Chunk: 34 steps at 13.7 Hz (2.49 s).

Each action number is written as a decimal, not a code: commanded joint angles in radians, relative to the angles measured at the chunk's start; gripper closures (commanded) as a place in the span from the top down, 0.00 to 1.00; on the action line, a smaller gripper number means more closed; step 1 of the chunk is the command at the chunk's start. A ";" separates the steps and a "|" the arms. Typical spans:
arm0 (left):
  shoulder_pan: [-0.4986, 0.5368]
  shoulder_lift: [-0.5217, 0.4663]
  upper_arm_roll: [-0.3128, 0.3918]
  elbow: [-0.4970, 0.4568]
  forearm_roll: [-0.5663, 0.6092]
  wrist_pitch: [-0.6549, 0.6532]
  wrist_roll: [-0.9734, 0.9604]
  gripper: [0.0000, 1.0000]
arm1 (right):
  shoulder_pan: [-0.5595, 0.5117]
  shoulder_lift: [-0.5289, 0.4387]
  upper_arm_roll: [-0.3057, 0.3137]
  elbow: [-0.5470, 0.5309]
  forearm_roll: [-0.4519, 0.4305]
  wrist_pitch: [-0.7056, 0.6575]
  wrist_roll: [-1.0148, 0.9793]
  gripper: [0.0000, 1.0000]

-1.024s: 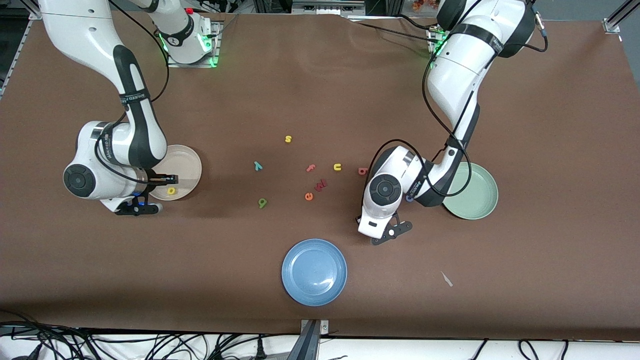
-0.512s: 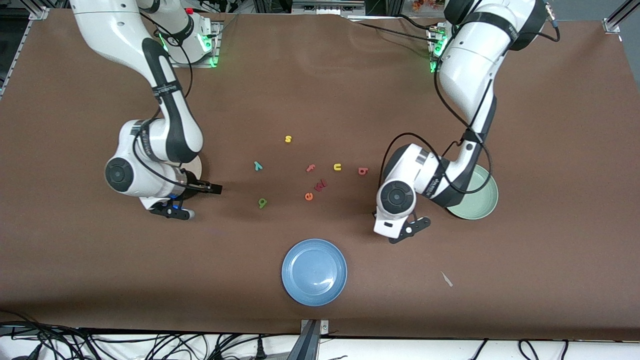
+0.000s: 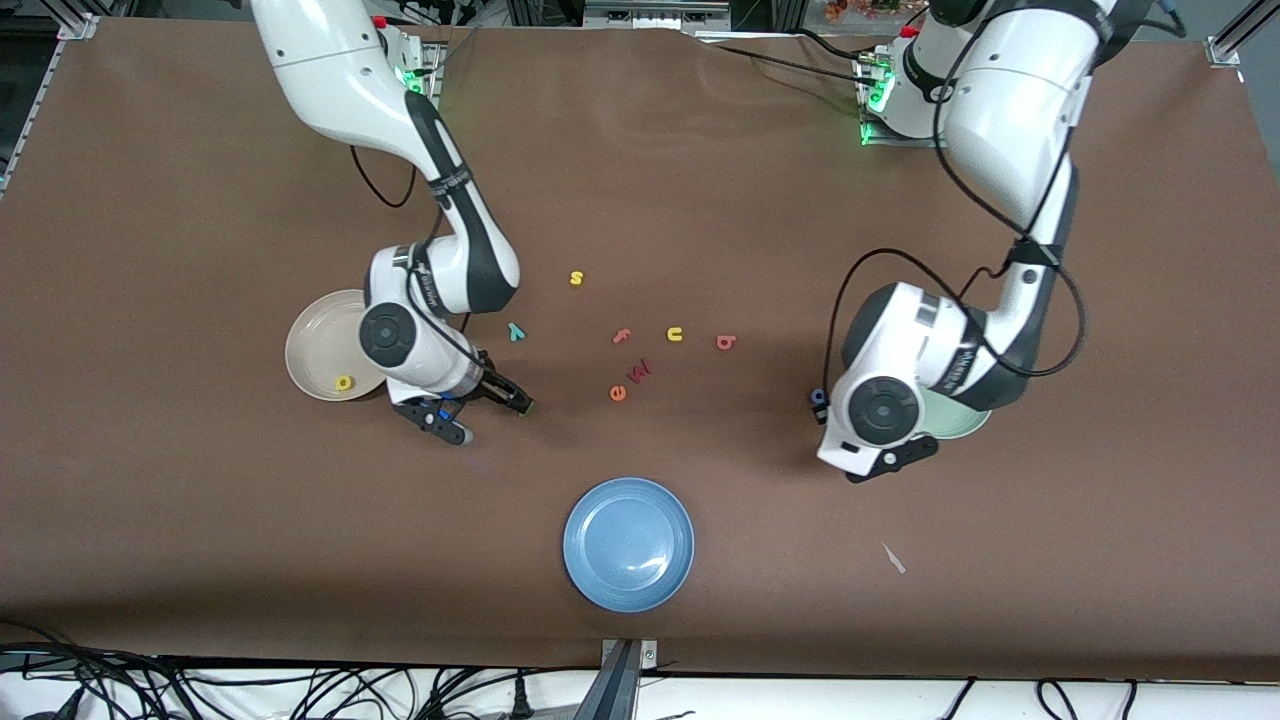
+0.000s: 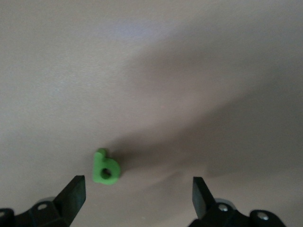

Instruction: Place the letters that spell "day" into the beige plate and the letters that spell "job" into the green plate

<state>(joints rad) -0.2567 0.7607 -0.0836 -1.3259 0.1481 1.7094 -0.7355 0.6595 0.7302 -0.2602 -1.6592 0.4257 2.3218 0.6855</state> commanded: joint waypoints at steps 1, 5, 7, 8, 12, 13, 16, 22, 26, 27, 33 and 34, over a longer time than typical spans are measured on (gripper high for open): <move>0.071 -0.122 -0.010 -0.150 0.030 0.009 0.161 0.00 | 0.002 0.080 -0.010 0.108 0.013 -0.012 0.051 1.00; 0.152 -0.178 -0.013 -0.242 0.030 0.018 0.301 0.00 | 0.015 0.123 -0.011 0.163 0.010 -0.018 0.074 1.00; 0.206 -0.205 -0.018 -0.298 0.028 0.060 0.399 0.00 | 0.017 0.124 -0.011 0.167 0.005 -0.018 0.086 1.00; 0.215 -0.216 -0.021 -0.338 0.028 0.093 0.425 0.00 | 0.017 0.123 -0.011 0.167 0.002 -0.018 0.088 1.00; 0.217 -0.233 -0.021 -0.469 0.028 0.217 0.452 0.00 | 0.034 0.123 -0.011 0.167 0.002 -0.053 0.088 0.95; 0.217 -0.231 -0.021 -0.492 0.028 0.246 0.467 0.00 | 0.034 0.123 -0.011 0.167 0.002 -0.053 0.088 0.91; 0.224 -0.222 -0.021 -0.538 0.028 0.300 0.519 0.00 | 0.038 0.121 -0.014 0.167 -0.001 -0.071 0.088 0.70; 0.332 -0.218 -0.022 -0.598 -0.043 0.421 0.757 0.60 | 0.031 0.120 -0.016 0.167 -0.021 -0.073 0.078 0.30; 0.321 -0.224 -0.033 -0.587 -0.054 0.414 0.745 1.00 | 0.031 0.120 -0.014 0.167 -0.019 -0.073 0.080 0.09; 0.320 -0.230 -0.036 -0.585 -0.061 0.409 0.745 1.00 | 0.031 0.120 -0.016 0.167 -0.019 -0.073 0.080 0.08; 0.318 -0.271 -0.125 -0.535 -0.061 0.348 0.463 1.00 | 0.032 0.029 -0.106 0.115 -0.054 -0.247 -0.165 0.00; 0.320 -0.271 -0.149 -0.517 -0.062 0.348 0.396 1.00 | 0.034 0.003 -0.129 0.084 -0.054 -0.258 -0.229 0.00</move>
<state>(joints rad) 0.0661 0.5028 -0.2063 -1.8653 0.1075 2.0842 -0.2375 0.6886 0.8075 -0.3573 -1.5048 0.3871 2.1038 0.5681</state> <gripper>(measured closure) 0.000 0.722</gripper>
